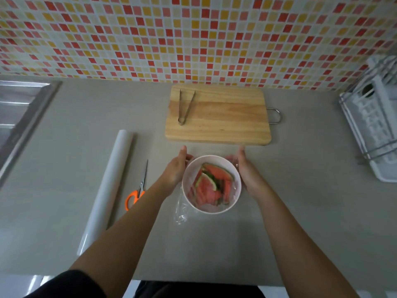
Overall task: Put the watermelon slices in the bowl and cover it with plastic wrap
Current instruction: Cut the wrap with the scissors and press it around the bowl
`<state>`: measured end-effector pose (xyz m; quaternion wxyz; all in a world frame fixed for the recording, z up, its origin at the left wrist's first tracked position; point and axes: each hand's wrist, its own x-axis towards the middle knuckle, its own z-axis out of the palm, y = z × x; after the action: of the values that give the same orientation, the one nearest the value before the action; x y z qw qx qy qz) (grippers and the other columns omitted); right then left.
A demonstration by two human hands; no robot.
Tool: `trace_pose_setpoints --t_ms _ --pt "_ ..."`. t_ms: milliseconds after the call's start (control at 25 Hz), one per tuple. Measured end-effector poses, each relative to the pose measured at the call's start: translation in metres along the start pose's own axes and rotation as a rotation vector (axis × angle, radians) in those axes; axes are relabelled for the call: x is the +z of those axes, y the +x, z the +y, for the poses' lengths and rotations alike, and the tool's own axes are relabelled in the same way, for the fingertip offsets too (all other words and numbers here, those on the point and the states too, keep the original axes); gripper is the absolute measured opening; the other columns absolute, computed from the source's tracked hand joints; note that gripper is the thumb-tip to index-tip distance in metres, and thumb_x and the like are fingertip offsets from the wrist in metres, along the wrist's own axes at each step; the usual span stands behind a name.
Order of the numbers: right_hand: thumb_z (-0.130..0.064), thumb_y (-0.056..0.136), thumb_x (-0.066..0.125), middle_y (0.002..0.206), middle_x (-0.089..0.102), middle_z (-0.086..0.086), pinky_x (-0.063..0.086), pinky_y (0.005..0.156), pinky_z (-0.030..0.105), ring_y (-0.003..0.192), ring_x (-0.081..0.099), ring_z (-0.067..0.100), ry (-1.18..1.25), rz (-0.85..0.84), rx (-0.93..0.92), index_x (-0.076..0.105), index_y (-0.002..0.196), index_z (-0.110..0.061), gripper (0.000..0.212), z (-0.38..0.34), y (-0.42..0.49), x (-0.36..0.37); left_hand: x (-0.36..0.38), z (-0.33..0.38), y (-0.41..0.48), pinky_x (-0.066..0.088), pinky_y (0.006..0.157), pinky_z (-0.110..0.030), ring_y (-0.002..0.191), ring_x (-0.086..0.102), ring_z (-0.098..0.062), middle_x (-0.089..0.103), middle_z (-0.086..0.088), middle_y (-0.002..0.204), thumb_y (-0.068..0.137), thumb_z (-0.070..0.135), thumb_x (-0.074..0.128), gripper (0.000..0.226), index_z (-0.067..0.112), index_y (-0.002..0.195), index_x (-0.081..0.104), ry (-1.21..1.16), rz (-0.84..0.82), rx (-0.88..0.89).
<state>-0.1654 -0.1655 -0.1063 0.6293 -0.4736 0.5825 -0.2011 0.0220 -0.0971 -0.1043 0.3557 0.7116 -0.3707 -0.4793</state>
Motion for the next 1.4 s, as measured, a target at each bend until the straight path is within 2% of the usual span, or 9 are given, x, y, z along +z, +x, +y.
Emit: trace_pose_setpoints --t_ms 120,280,440,600,800,920,1040,1200,1400 --pt "-0.071 0.085 0.018 0.038 0.039 -0.013 0.031 0.054 0.032 0.037 0.038 0.005 0.071 0.098 0.016 0.040 0.047 -0.023 0.065 0.004 0.010 0.002 -0.010 -0.006 0.005 0.036 0.056 -0.027 0.055 0.048 -0.011 0.051 0.007 0.055 0.096 0.054 0.033 0.056 0.019 0.055 0.050 0.069 0.126 0.007" --pt "-0.066 0.086 0.029 0.041 0.045 -0.011 0.033 0.056 0.029 0.041 0.043 0.008 0.296 0.073 0.043 0.047 0.038 -0.025 0.065 0.016 0.015 -0.009 -0.026 -0.016 0.010 0.042 0.060 -0.028 0.055 0.049 -0.008 0.052 0.004 0.060 0.096 0.048 0.040 0.049 0.015 0.061 0.051 0.112 0.121 0.107" --pt "-0.040 0.091 0.045 0.050 0.059 -0.010 0.041 0.060 0.028 0.049 0.057 0.005 0.274 -0.007 0.003 0.064 0.071 -0.022 0.033 0.016 0.011 -0.015 -0.017 -0.014 0.004 0.044 0.057 -0.019 0.057 0.053 -0.001 0.059 0.014 0.061 0.094 0.052 0.040 0.042 0.027 0.066 0.059 0.104 -0.021 0.073" --pt "-0.022 0.095 0.045 0.050 0.055 -0.008 0.037 0.058 0.027 0.056 0.048 0.012 0.252 0.009 -0.060 0.061 0.070 -0.016 0.031 0.012 0.008 -0.018 -0.023 -0.012 0.006 0.043 0.059 -0.035 0.050 0.045 -0.017 0.045 0.005 0.050 0.095 0.038 0.048 0.043 0.020 0.057 0.046 0.096 0.208 0.131" --pt "-0.049 0.095 0.032 0.065 0.070 -0.004 0.048 0.063 0.024 0.067 0.063 0.014 0.340 -0.094 0.106 0.067 0.082 -0.015 0.050 0.003 0.004 -0.019 -0.035 -0.006 0.003 0.049 0.082 -0.039 0.082 0.062 -0.028 0.065 -0.003 0.081 0.099 0.046 0.031 0.053 0.010 0.084 0.068 0.160 0.342 0.099" --pt "-0.059 0.091 0.034 0.065 0.068 -0.002 0.046 0.064 0.025 0.064 0.062 0.014 0.047 -0.164 0.120 0.071 0.076 -0.018 0.057 -0.009 0.004 -0.019 -0.025 0.006 0.005 0.043 0.070 -0.030 0.074 0.061 -0.020 0.067 -0.004 0.075 0.096 0.055 0.031 0.063 0.009 0.075 0.069 0.344 0.222 0.101" --pt "-0.041 0.095 0.042 0.060 0.057 -0.001 0.040 0.061 0.028 0.058 0.052 0.015 0.056 0.031 -0.013 0.063 0.064 -0.017 0.044 -0.009 0.005 -0.010 -0.016 0.013 0.006 0.039 0.060 -0.032 0.056 0.052 -0.015 0.063 -0.005 0.062 0.097 0.043 0.041 0.052 0.006 0.061 0.051 0.516 0.205 0.241" --pt "-0.037 0.096 0.040 0.058 0.043 -0.005 0.035 0.053 0.025 0.048 0.042 0.006 0.165 0.236 -0.056 0.053 0.062 -0.019 0.041 -0.005 0.004 0.005 -0.011 0.008 0.007 0.043 0.062 -0.032 0.064 0.061 -0.026 0.070 -0.010 0.070 0.099 0.037 0.040 0.043 0.004 0.073 0.051 0.437 0.258 0.325" --pt "-0.039 0.095 0.042 0.063 0.051 -0.004 0.041 0.064 0.029 0.063 0.049 0.013 0.233 0.334 -0.017 0.059 0.064 -0.020 0.040 -0.005 0.004 0.015 -0.012 0.001 0.005 0.034 0.053 -0.003 0.053 0.055 0.005 0.064 0.004 0.060 0.099 0.034 0.043 0.040 0.019 0.061 0.040 0.319 0.269 0.297"
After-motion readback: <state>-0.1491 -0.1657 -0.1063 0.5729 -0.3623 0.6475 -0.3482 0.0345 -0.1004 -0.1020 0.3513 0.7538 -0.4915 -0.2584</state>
